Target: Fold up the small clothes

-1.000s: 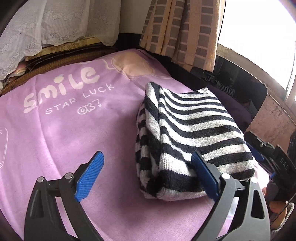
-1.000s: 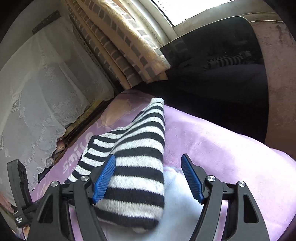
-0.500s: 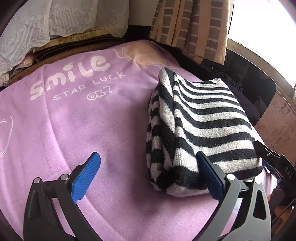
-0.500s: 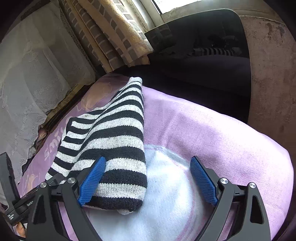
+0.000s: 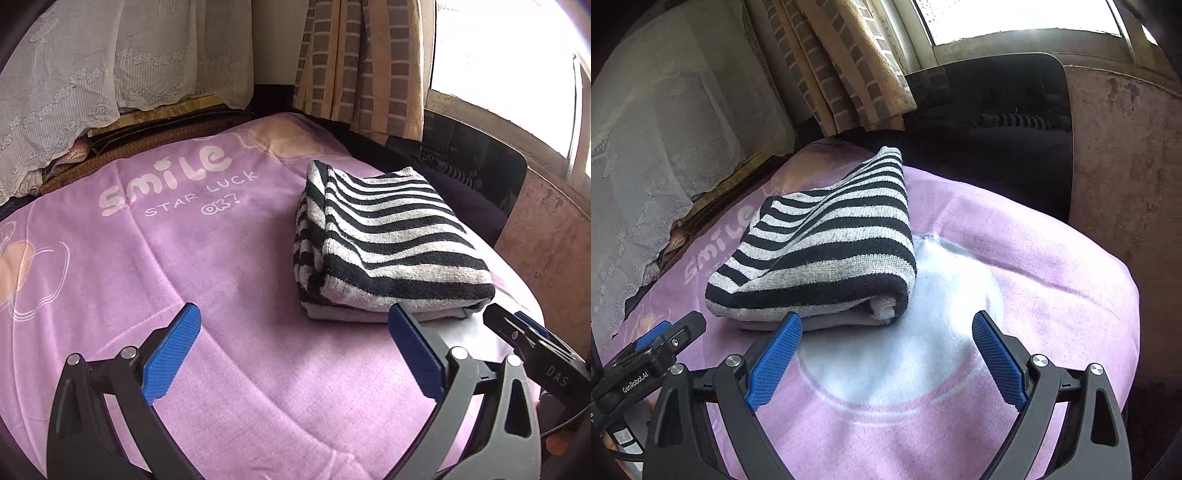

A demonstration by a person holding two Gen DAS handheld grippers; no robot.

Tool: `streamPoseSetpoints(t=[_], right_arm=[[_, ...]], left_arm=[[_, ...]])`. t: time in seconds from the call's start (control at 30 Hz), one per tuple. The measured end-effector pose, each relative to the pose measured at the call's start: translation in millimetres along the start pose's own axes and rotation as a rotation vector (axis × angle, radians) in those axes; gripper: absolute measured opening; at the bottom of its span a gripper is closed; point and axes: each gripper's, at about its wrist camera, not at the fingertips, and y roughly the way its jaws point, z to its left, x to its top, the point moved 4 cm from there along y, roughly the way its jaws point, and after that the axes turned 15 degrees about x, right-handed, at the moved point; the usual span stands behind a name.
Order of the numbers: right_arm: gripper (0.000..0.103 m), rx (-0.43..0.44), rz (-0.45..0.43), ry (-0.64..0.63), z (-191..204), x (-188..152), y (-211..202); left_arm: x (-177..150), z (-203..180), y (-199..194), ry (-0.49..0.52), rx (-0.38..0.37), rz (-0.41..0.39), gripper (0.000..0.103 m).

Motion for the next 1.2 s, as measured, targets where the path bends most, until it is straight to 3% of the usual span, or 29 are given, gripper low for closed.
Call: streamPoseSetpoints(t=[0.63, 0.9, 1.2], right_arm=[[0.097, 0.059, -0.05, -0.122, 77.0, 15.1, -60.3], [0.099, 0.03, -0.061, -0.1, 73.7, 14.0, -50.6], [0.099, 0.077, -0.056, -0.084, 66.1, 7.6, -37.5]], left_arm=[[4.4, 15.8, -72.2, 0.025, -0.008, -0.119, 0.098], [4.2, 17.8, -67.5, 0.033, 0.015, -0.098, 0.098], [0.4, 17.7, -56.8, 0.047, 0.043, -0.076, 0.098]])
